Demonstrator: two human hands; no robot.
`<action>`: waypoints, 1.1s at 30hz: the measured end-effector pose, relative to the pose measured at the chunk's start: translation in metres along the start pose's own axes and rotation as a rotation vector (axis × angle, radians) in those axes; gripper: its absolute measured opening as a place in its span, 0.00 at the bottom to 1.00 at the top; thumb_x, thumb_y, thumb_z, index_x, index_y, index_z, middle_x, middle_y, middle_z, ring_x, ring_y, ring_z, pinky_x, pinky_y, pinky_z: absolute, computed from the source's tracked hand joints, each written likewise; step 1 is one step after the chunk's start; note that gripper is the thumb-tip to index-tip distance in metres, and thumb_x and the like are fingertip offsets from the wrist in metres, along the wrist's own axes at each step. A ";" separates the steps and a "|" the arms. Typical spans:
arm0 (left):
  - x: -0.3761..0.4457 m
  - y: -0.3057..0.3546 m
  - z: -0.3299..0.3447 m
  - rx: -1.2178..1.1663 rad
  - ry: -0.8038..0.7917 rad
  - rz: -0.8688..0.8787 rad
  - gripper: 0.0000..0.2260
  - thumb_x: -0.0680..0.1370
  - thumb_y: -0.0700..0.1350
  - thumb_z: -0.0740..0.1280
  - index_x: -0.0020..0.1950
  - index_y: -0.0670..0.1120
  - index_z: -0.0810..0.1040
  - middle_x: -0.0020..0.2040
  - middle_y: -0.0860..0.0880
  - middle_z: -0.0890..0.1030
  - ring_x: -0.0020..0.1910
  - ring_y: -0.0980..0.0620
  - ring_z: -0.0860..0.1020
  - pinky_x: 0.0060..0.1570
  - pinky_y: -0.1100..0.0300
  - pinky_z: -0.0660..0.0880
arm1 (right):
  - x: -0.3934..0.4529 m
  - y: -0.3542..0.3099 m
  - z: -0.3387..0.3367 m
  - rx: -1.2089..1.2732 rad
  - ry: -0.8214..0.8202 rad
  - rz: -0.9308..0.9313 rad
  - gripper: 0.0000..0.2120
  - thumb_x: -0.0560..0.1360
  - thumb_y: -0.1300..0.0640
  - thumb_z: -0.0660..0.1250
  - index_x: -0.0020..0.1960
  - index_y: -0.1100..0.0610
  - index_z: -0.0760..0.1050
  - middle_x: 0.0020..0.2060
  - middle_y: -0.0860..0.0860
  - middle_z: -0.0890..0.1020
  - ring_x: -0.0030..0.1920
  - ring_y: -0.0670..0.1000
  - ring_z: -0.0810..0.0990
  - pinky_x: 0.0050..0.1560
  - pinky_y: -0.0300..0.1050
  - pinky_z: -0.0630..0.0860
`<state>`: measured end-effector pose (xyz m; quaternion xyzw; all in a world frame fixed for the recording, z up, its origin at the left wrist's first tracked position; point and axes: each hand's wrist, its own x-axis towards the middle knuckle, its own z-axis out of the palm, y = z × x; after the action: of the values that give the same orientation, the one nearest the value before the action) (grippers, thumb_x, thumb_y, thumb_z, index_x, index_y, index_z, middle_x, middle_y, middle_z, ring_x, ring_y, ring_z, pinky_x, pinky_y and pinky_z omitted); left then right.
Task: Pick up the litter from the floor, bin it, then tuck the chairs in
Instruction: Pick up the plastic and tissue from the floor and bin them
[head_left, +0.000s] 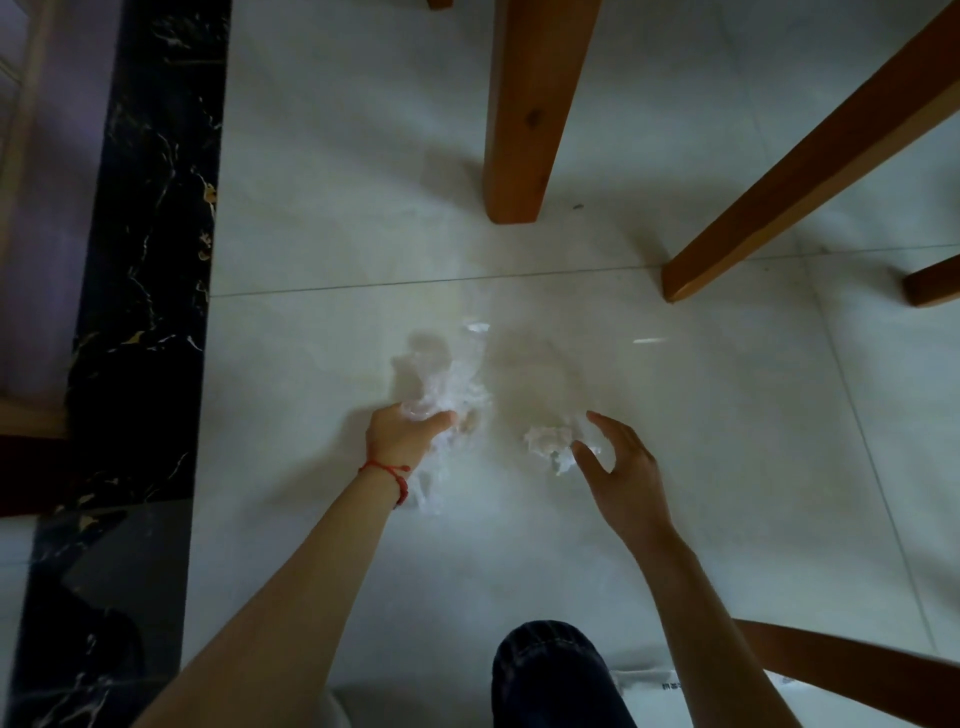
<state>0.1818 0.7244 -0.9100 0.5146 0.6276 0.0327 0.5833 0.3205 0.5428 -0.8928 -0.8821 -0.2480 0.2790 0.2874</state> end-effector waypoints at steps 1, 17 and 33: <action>-0.002 -0.002 0.000 -0.024 0.025 -0.006 0.14 0.65 0.46 0.76 0.44 0.39 0.80 0.28 0.49 0.77 0.28 0.53 0.74 0.31 0.65 0.74 | 0.001 0.001 0.003 0.024 0.008 0.017 0.21 0.74 0.55 0.67 0.65 0.56 0.71 0.63 0.54 0.75 0.63 0.54 0.73 0.59 0.40 0.65; -0.034 -0.036 -0.016 -0.124 0.160 -0.055 0.09 0.68 0.44 0.75 0.33 0.45 0.76 0.30 0.47 0.77 0.29 0.50 0.74 0.29 0.65 0.72 | 0.019 0.003 0.054 -0.032 0.052 0.063 0.09 0.71 0.55 0.68 0.51 0.50 0.81 0.51 0.50 0.76 0.53 0.51 0.76 0.45 0.36 0.69; -0.062 0.018 -0.033 -0.128 0.177 -0.011 0.17 0.68 0.41 0.74 0.50 0.31 0.78 0.32 0.46 0.76 0.20 0.60 0.73 0.20 0.75 0.66 | -0.002 -0.057 0.003 0.741 0.011 0.434 0.03 0.71 0.63 0.71 0.42 0.56 0.81 0.27 0.49 0.80 0.28 0.41 0.78 0.33 0.34 0.77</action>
<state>0.1550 0.7090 -0.8447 0.4680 0.6760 0.1147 0.5575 0.3012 0.5832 -0.8569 -0.7526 0.0619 0.3983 0.5207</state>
